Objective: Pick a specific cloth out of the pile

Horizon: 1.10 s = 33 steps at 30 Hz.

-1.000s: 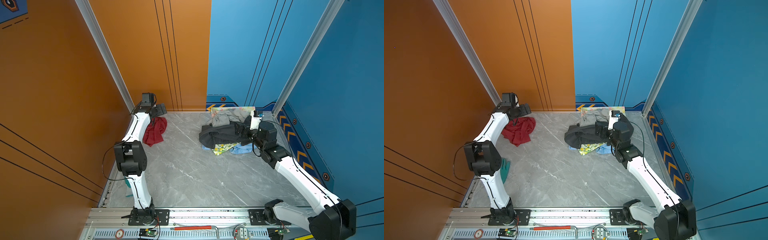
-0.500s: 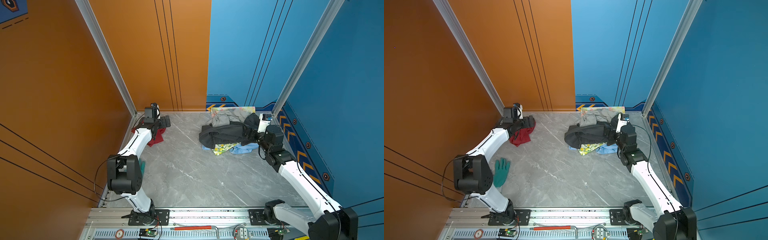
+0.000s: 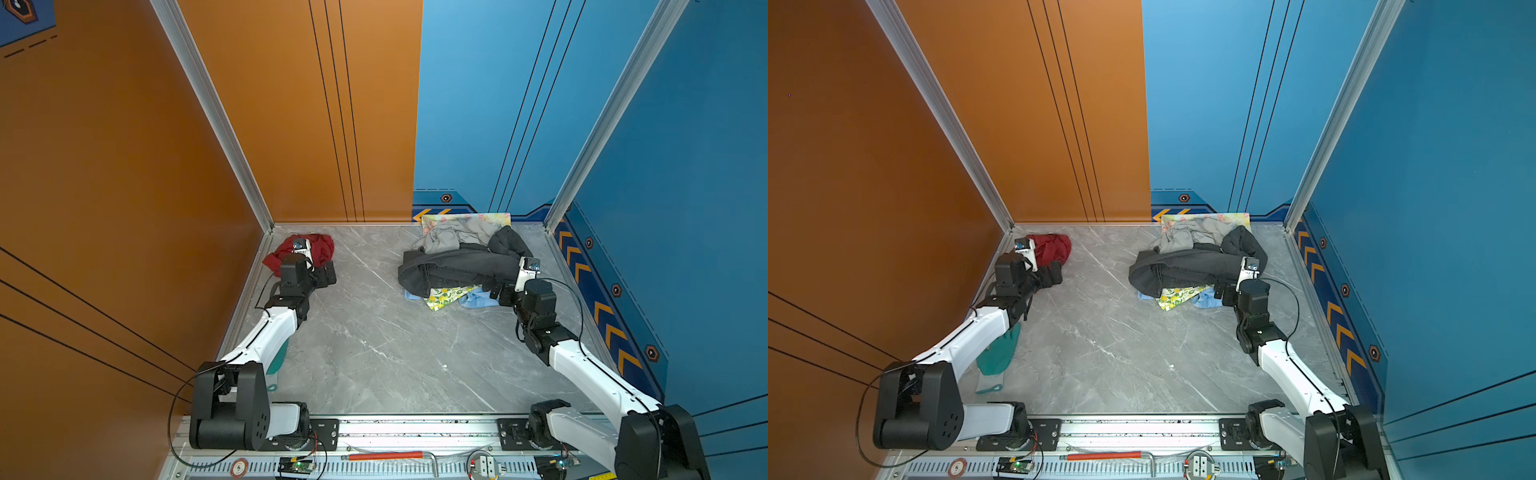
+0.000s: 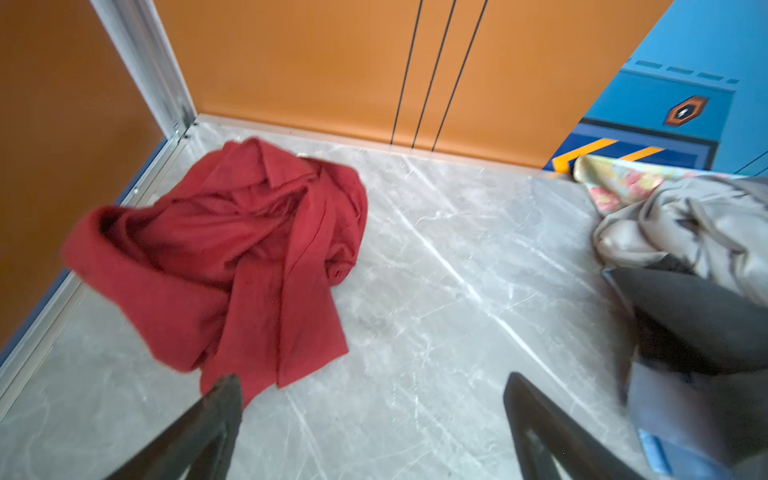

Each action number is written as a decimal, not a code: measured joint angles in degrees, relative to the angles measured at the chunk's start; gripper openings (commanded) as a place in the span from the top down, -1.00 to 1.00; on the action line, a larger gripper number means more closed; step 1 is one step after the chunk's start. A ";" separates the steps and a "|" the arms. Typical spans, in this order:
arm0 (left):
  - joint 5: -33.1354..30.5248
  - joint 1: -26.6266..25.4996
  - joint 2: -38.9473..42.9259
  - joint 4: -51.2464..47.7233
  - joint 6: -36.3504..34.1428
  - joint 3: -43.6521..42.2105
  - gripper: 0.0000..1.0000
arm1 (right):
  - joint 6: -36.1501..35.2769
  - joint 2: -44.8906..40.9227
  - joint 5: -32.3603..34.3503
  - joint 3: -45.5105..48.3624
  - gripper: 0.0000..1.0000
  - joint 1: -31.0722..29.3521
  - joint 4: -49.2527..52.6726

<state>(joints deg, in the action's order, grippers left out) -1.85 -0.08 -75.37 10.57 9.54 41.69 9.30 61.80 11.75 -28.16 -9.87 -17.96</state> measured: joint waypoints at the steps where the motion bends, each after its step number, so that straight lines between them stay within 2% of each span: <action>1: -0.83 0.39 0.33 0.96 -0.55 -1.97 -0.96 | -0.28 0.02 0.17 1.27 -1.00 0.55 -1.46; 7: -4.63 1.11 -0.11 14.62 -3.65 -14.95 -0.96 | -1.44 3.21 0.50 7.63 -0.99 3.63 -11.50; 12: -4.33 1.11 -4.00 25.27 -5.40 -18.21 -0.96 | -3.15 9.81 0.52 9.05 -0.99 4.92 -18.64; 17: -5.66 -1.14 -11.72 38.71 -7.21 -22.14 -0.96 | -4.72 19.26 0.48 10.58 -0.99 5.99 -29.49; 22: -8.11 -2.21 -14.23 41.20 -8.09 -22.25 -0.96 | -5.97 26.43 -1.25 10.10 -0.99 6.45 -34.27; 33: -11.30 -2.32 -14.23 42.45 -8.33 -20.90 -0.96 | -6.08 26.71 -2.71 7.43 -0.99 7.80 -33.94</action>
<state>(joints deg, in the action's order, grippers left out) -13.15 -2.39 -89.60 53.01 1.21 20.80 3.22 88.51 9.04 -20.73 -2.07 -51.90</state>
